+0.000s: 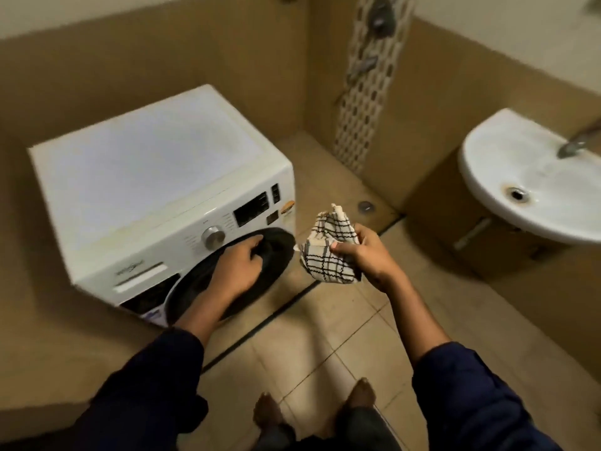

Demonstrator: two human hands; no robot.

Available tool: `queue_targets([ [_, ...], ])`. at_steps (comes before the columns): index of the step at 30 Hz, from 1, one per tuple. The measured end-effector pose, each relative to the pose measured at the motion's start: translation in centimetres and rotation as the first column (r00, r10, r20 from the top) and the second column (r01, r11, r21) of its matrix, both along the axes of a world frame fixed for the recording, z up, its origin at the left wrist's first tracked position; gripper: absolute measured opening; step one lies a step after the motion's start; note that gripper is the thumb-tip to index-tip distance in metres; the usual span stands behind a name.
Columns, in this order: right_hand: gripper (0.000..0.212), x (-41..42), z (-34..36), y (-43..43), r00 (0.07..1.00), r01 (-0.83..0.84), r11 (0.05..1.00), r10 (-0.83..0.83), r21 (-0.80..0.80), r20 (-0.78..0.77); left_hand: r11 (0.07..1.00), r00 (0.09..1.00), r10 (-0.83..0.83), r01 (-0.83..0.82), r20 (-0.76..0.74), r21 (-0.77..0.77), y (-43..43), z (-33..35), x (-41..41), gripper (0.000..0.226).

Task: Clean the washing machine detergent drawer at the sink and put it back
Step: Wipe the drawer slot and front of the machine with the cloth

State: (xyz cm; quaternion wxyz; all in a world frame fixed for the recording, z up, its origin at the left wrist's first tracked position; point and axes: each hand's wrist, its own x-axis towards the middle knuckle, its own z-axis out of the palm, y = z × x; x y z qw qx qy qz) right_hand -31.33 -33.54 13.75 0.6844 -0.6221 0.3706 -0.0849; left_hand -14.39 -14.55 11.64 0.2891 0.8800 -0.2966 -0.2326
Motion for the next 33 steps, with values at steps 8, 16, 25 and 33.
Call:
queue_targets([
  [8,0.050,-14.9,0.8,-13.6,0.908,0.408,0.912,-0.399,-0.049,0.125,0.935,0.929,-0.349,0.354,0.126,-0.015,-20.8,2.0,-10.5,0.062],
  [16,0.056,-28.5,0.9,-25.6,0.692,0.721,0.684,-0.700,-0.114,0.178,0.811,0.799,-0.573,0.584,0.183,-0.008,-37.6,2.5,-20.9,0.064],
  [25,0.046,-38.1,0.7,-35.6,0.512,0.849,0.472,-0.847,-0.239,0.146,0.626,0.597,-0.755,0.779,0.272,0.030,-54.7,2.9,-27.6,0.066],
  [33,0.045,-42.8,3.0,-47.7,0.353,0.874,0.289,-0.930,-0.391,0.102,0.466,0.426,-0.843,0.883,0.328,0.052,-72.0,5.4,-31.3,0.065],
])
